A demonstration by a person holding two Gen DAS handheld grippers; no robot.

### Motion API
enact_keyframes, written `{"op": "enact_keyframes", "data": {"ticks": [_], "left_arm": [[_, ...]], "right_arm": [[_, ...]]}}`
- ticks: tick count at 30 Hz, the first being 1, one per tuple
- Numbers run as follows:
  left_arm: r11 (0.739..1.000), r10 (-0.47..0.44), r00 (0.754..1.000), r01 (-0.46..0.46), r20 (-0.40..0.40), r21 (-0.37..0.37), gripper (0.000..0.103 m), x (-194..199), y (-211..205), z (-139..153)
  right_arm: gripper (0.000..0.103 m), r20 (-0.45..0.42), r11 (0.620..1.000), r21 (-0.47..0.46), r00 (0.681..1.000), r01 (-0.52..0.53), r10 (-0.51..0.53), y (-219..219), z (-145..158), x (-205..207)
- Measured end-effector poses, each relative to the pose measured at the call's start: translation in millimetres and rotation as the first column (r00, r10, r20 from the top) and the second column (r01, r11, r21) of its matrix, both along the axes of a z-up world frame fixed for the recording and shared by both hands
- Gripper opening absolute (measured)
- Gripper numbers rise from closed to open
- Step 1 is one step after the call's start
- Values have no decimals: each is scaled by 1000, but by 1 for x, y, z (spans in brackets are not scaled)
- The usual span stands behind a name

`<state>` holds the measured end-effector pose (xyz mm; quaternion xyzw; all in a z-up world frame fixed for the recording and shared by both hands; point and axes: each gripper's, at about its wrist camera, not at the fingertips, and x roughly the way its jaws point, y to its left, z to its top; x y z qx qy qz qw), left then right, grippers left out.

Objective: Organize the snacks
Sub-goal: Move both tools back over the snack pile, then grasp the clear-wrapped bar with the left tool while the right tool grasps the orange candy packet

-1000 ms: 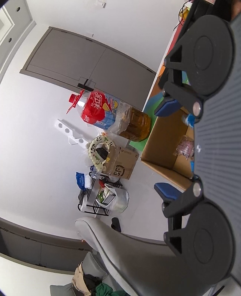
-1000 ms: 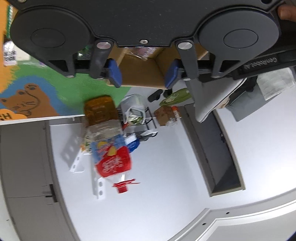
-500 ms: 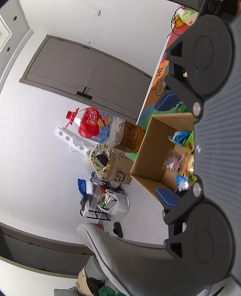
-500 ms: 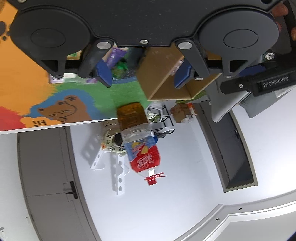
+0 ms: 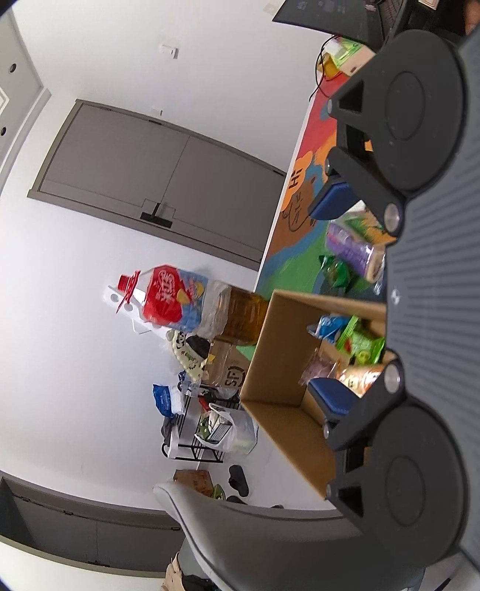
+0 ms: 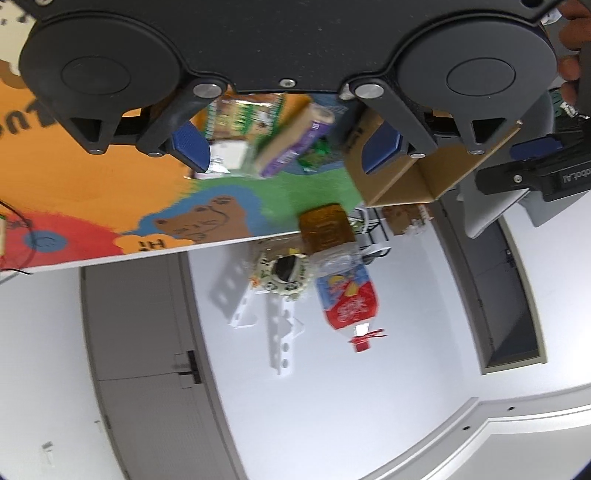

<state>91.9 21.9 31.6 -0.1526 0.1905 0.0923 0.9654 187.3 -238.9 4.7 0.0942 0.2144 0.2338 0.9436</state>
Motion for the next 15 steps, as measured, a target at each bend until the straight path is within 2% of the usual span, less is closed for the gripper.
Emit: {"op": "enact_keyframes", "data": {"ticks": [5,8,11,13,15], "left_arm": [[999,-36,999,36,3,-4,91,-2,-18,-4],[997,-77,997,77,11,25,91,1,-32,-8],[995,-102,995,102,-4,8,88,4,-41,-17],[994,-112,994,112,-14,10,82,5,-48,-25],[994,-111,993,111,-28,-6,72,7,-52,-36]], "right_arm": [[90,-28,998,24,998,53,-52,-25,-8,0],[90,-38,997,35,997,64,-62,-36,-16,2],[89,-63,996,36,995,77,-75,-42,-26,4],[88,-79,997,41,994,72,-69,-44,-33,5],[79,-99,997,54,994,50,-45,-45,-43,4]]}}
